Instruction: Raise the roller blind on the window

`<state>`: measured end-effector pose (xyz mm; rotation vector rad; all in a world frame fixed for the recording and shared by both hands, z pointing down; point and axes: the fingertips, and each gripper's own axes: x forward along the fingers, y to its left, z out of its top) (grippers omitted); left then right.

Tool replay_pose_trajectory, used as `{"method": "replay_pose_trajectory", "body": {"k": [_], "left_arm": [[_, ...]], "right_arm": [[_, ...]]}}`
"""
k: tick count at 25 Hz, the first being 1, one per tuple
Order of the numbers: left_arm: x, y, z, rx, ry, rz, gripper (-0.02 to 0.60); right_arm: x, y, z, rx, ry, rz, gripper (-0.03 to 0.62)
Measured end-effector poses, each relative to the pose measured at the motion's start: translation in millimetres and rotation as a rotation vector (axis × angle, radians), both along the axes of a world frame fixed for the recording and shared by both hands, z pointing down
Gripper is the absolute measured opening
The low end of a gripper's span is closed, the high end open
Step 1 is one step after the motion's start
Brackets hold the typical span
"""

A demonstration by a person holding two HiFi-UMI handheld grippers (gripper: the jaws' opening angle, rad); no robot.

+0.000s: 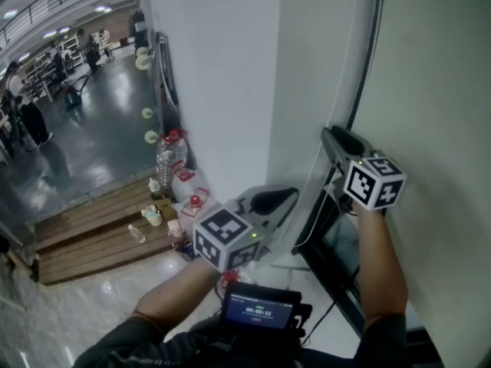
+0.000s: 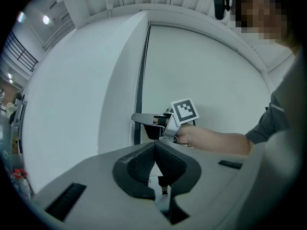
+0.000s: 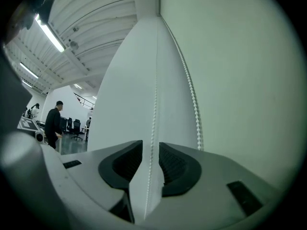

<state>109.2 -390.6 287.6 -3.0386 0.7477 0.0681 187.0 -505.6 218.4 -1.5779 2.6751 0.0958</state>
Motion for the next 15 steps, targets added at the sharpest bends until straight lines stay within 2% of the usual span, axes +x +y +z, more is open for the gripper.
{"method": "replay_pose_trajectory", "body": {"k": [5,6,8,15], "left_arm": [[-2.9,4.0,1.3,-0.008,-0.003,-0.011,-0.008],[-4.2,4.2,3.6,-0.014,-0.008,-0.014,-0.009],[-7.9,5.2,5.7,-0.017,-0.008,-0.025,-0.008],[-15.6,9.8,5.9,-0.028,0.036,-0.037,-0.008]], "right_arm": [[-5.0,-3.5,-2.8,0.004,-0.006,-0.057,0.126],[-7.1,-4.7,-1.9,0.003,-0.004,-0.067,0.110],[-10.0,-4.4,0.2,0.003,-0.003,-0.075,0.006],[-14.0,46.5,6.6,0.040,-0.008,-0.112,0.000]]}}
